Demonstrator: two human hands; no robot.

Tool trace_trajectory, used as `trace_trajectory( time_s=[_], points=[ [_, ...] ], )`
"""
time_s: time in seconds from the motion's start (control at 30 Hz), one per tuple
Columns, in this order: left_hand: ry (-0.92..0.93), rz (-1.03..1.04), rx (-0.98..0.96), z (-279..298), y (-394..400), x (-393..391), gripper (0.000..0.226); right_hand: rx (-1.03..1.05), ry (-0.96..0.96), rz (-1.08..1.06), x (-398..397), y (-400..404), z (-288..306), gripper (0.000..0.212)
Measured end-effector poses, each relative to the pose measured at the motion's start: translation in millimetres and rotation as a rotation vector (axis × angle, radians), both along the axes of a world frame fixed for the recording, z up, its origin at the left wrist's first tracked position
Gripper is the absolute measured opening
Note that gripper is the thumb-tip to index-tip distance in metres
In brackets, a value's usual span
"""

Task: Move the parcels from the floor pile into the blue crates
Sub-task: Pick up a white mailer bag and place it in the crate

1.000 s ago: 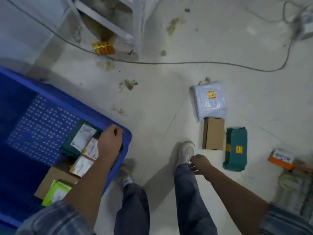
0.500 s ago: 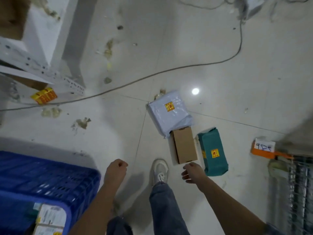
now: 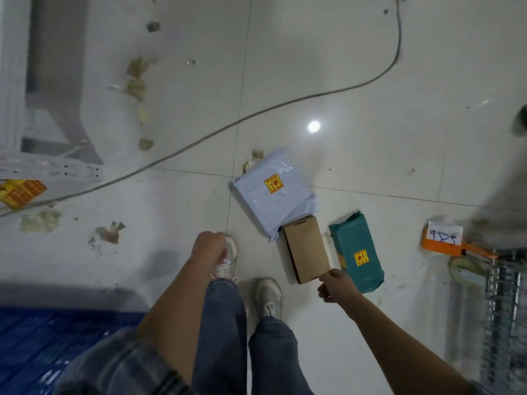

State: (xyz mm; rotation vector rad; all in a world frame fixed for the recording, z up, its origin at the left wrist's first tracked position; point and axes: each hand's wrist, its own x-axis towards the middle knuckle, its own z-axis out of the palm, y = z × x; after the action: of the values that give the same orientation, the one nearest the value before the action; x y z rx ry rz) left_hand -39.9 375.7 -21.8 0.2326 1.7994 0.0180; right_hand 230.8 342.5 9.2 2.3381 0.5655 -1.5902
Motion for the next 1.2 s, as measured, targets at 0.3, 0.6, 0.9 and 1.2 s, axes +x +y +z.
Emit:
trace_trajectory(
  time_s=[0.3, 0.6, 0.9, 1.2],
  points=[
    [-0.129, -0.128, -0.01, -67, 52, 23, 0.012, 0.149, -0.004, 0.182, -26, 83, -85, 0.036],
    [-0.184, 0.099, -0.106, -174, 57, 65, 0.05, 0.241, -0.079, 0.408, 3, 164, -215, 0.075],
    [-0.223, 0.4, -0.041, -179, 52, 75, 0.041, 0.264, -0.016, 0.465, 10, 154, -230, 0.053],
    [-0.174, 0.329, -0.011, -104, 49, 49, 0.05, 0.461, 0.164, 0.416, -43, 130, -127, 0.06]
  ],
)
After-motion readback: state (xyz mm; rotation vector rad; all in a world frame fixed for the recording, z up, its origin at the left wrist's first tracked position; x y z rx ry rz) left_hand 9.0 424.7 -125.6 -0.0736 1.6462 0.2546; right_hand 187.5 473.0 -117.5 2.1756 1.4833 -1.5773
